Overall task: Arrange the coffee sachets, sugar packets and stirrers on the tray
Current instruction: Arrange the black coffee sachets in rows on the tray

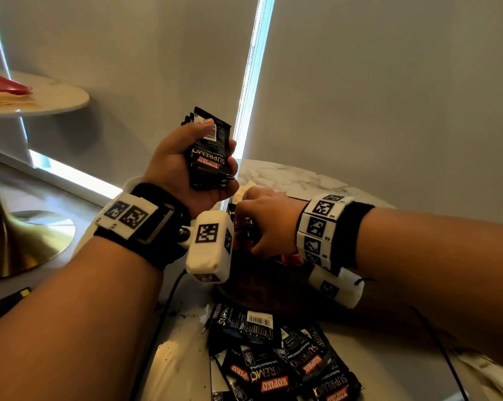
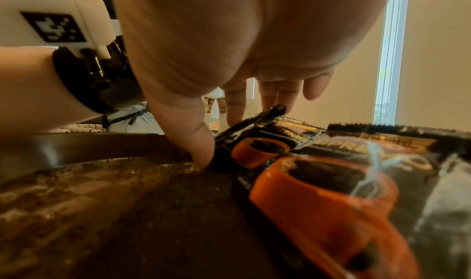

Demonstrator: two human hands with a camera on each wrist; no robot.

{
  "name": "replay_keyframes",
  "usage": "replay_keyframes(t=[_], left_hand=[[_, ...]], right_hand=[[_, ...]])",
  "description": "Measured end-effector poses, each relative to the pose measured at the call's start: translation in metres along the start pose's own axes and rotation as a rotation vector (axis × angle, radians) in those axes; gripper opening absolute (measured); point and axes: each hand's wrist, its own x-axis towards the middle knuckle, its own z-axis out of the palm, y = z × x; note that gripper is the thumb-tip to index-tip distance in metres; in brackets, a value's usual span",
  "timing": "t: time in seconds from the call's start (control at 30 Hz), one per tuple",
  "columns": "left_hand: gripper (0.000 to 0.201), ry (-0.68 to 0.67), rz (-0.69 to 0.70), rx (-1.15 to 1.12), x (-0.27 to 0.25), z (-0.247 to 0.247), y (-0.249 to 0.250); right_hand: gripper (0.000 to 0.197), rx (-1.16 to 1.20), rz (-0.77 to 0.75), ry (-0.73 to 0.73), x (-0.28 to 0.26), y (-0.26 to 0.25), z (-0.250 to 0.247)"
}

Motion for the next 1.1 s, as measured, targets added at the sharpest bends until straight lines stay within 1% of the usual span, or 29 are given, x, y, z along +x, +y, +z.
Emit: replay_keyframes(t=[0.27, 0.6, 0.73, 0.87, 1.0, 1.1], left_hand=[[0.034, 0.020, 0.006, -0.011, 0.000, 0.003, -0.002], [0.037, 0.013, -0.011, -0.015, 0.001, 0.003, -0.003], [0.041, 0.031, -0.022, -0.016, 0.001, 0.002, -0.005], [0.038, 0.043, -0.038, -0.014, 0.002, 0.002, -0.006], [0.039, 0.054, -0.048, 0.000, 0.002, 0.003, -0.008], [0.039, 0.055, -0.077, 0.041, 0.003, 0.006, -0.013]], right_hand=[[0.063, 0.024, 0.007, -0.024, 0.005, 0.002, 0.006], [0.054, 0.057, 0.012, -0.012, 0.002, 0.005, 0.003], [0.043, 0.136, 0.027, 0.035, -0.003, 0.009, -0.004], [0.036, 0.178, 0.032, 0.078, -0.008, 0.013, -0.007], [0.036, 0.213, 0.052, 0.135, -0.014, 0.021, -0.014], [0.040, 0.254, 0.060, 0.239, -0.019, 0.028, -0.019]])
